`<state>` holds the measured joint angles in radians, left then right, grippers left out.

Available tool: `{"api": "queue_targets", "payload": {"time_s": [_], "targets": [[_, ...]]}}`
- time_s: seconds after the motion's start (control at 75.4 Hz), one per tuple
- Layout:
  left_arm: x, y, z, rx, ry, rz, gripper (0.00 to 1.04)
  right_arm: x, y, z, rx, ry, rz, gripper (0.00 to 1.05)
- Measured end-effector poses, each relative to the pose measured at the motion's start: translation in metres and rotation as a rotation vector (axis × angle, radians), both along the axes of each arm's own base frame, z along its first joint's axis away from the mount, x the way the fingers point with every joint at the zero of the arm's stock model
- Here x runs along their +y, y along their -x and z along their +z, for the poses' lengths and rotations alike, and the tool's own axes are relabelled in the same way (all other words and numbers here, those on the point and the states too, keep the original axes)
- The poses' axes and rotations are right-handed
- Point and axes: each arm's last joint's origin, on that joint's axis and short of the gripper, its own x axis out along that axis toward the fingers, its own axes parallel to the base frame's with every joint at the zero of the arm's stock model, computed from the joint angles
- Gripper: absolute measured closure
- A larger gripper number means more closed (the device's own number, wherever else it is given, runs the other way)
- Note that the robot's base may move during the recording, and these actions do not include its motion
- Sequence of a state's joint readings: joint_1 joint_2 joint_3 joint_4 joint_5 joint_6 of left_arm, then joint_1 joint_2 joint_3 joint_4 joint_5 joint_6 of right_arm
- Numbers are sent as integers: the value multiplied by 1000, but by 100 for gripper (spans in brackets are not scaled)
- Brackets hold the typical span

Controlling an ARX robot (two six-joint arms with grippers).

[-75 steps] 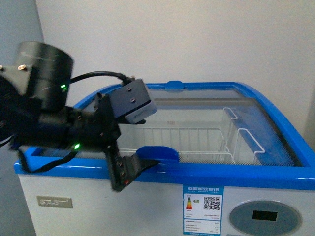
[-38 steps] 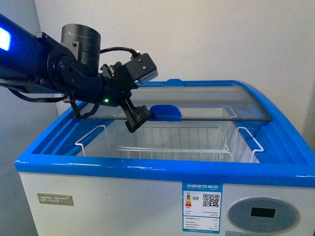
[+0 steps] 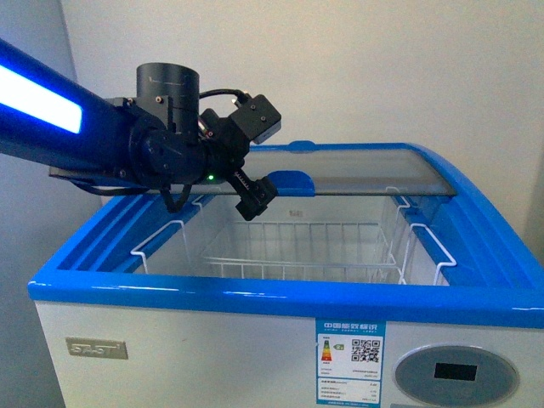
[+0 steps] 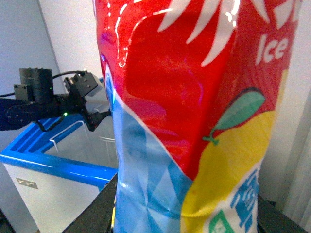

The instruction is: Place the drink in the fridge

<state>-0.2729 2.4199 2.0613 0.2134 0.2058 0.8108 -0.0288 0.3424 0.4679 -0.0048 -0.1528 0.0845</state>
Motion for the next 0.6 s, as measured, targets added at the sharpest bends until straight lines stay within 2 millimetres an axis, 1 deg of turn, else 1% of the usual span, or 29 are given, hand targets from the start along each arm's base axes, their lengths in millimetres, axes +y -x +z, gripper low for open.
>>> {"api": "queue_targets", "payload": {"time_s": [0.133,0.212,0.279,0.318,0.385,0.411,0.491,0.544,0.57,0.584,0.597], "targets": [[-6,-9,0,7,72,98,8,0,0,0,0,-1,-5,65],[-7,-10,0,22,118,152,8,0,0,0,0,0,-4,65],[-7,-10,-1,55,197,206,8,0,0,0,0,0,-3,65],[-7,-7,-2,91,258,280,8,0,0,0,0,0,-3,65],[-6,2,-2,158,315,413,8,0,0,0,0,0,-2,65],[-1,7,0,187,343,463,8,0,0,0,0,0,-2,65],[16,21,7,254,439,502,8,0,0,0,0,-1,-9,65],[28,36,14,287,509,499,8,0,0,0,0,-1,-11,65],[37,51,22,303,581,484,8,0,0,0,0,-1,-9,65],[39,55,24,305,591,477,8,0,0,0,0,-1,-7,65],[43,64,29,311,614,463,8,0,0,0,0,0,-3,65]]}}
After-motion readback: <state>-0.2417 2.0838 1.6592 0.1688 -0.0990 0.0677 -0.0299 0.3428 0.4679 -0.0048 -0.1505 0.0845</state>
